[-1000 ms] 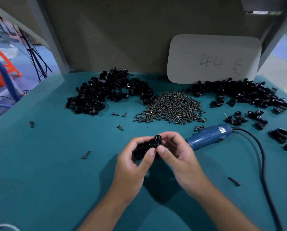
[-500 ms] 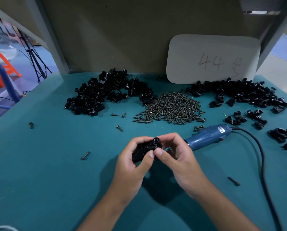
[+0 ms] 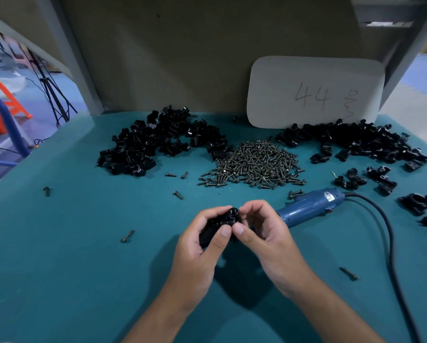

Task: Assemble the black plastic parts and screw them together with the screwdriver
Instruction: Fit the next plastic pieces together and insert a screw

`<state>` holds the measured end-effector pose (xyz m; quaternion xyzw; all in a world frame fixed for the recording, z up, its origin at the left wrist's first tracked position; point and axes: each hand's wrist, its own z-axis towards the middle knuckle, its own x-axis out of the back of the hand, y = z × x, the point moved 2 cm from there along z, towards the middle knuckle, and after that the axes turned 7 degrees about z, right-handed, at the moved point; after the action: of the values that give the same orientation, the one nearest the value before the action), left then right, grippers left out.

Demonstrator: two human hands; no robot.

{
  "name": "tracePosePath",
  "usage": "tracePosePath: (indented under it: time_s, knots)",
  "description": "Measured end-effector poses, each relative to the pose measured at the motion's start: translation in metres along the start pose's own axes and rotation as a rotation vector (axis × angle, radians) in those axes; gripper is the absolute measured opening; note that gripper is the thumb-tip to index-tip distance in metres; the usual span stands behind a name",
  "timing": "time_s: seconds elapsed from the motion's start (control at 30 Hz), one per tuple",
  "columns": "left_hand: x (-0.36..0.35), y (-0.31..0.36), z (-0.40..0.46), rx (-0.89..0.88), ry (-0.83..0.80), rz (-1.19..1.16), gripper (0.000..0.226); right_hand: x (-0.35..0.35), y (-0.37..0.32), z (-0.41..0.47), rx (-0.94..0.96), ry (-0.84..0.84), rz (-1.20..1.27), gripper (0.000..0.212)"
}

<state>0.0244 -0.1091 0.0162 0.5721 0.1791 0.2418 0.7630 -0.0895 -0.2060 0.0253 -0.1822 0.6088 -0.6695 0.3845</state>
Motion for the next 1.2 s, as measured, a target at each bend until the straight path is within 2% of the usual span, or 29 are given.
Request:
tracePosePath:
  time_s: [0.37,0.6,1.2]
  knots:
    - [0.0015,0.0019,-0.0007,-0.033,-0.005,0.018,0.030,-0.0019,0.0001,0.0000,-0.040,0.011,0.058,0.024]
    - [0.0001,0.0001,-0.0002,-0.064,0.051,-0.017,0.018,-0.0023,0.0004,0.0008,-0.047,0.015,0.086,0.029]
    - [0.0014,0.0042,-0.0010,-0.058,0.062,0.045,0.025,-0.0036,0.0013,0.0003,-0.069,0.009,0.104,0.030]
